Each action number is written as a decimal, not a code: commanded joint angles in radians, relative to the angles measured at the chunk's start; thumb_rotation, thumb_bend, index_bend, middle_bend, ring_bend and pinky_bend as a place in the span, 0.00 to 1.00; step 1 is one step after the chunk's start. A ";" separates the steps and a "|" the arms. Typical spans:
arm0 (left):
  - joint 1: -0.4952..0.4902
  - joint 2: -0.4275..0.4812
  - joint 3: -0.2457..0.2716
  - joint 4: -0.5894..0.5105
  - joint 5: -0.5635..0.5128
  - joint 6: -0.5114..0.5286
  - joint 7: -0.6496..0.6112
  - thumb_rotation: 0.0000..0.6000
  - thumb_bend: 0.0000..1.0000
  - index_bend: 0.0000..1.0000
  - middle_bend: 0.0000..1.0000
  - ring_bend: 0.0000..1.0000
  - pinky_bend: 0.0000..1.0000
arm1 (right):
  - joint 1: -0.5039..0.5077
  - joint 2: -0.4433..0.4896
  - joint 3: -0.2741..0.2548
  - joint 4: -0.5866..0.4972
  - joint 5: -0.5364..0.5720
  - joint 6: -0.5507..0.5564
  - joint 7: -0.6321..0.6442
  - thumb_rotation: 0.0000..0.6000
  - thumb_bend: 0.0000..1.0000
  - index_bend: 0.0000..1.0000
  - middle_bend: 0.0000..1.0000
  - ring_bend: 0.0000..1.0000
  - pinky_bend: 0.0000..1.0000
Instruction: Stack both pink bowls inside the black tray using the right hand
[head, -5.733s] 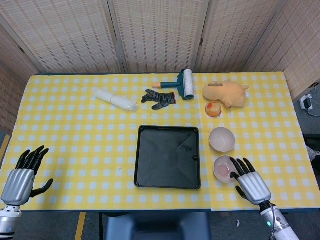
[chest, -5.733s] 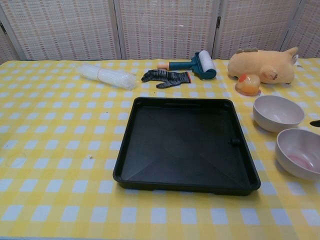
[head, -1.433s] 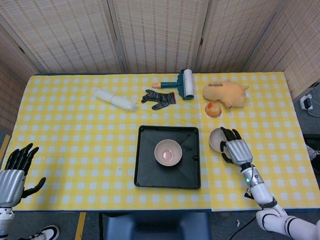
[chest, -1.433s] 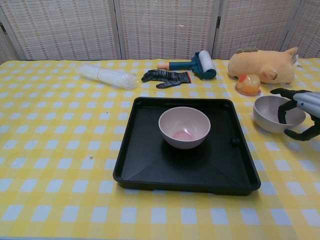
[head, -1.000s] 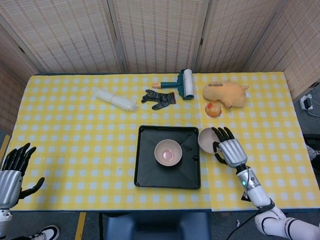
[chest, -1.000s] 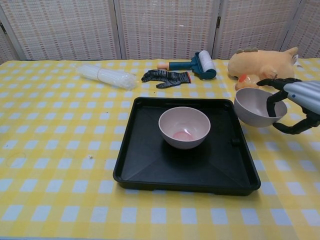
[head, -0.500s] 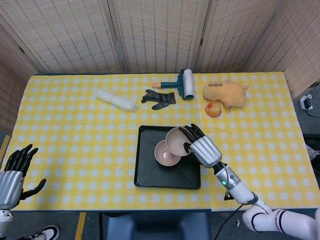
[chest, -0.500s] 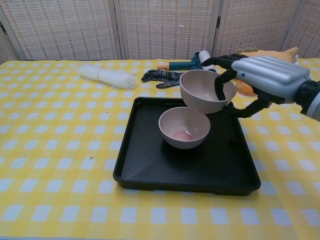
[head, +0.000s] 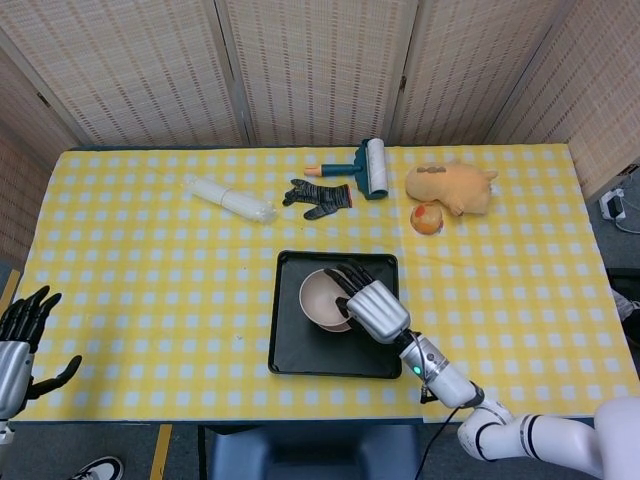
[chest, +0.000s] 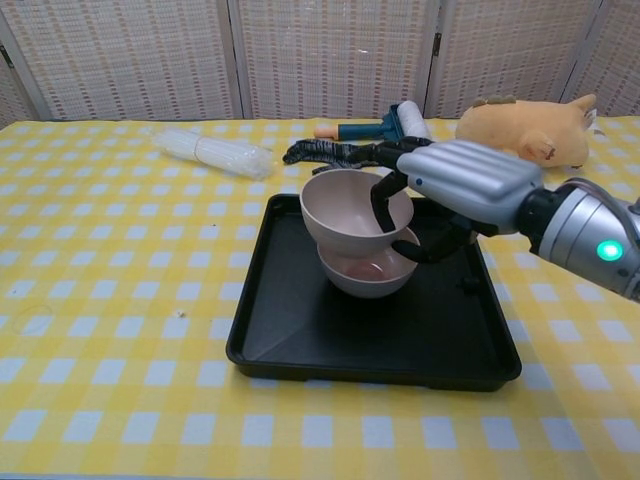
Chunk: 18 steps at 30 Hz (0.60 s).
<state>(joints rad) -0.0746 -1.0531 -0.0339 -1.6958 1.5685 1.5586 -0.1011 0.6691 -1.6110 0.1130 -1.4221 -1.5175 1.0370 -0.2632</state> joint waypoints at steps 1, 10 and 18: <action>0.002 0.000 0.001 -0.003 0.010 0.009 0.002 1.00 0.32 0.00 0.00 0.05 0.05 | -0.006 -0.005 -0.014 0.007 0.001 0.002 -0.008 1.00 0.43 0.66 0.09 0.02 0.00; 0.001 0.000 0.006 -0.009 0.018 0.001 -0.001 1.00 0.29 0.00 0.00 0.05 0.04 | -0.016 -0.012 -0.034 0.033 0.016 -0.001 -0.008 1.00 0.43 0.66 0.08 0.02 0.00; 0.003 0.004 0.000 -0.009 0.005 0.002 -0.008 1.00 0.27 0.00 0.00 0.05 0.04 | -0.009 -0.008 -0.031 0.036 0.045 -0.028 -0.029 1.00 0.43 0.51 0.04 0.00 0.00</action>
<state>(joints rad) -0.0720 -1.0492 -0.0333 -1.7042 1.5735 1.5608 -0.1086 0.6600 -1.6191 0.0802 -1.3855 -1.4756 1.0109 -0.2885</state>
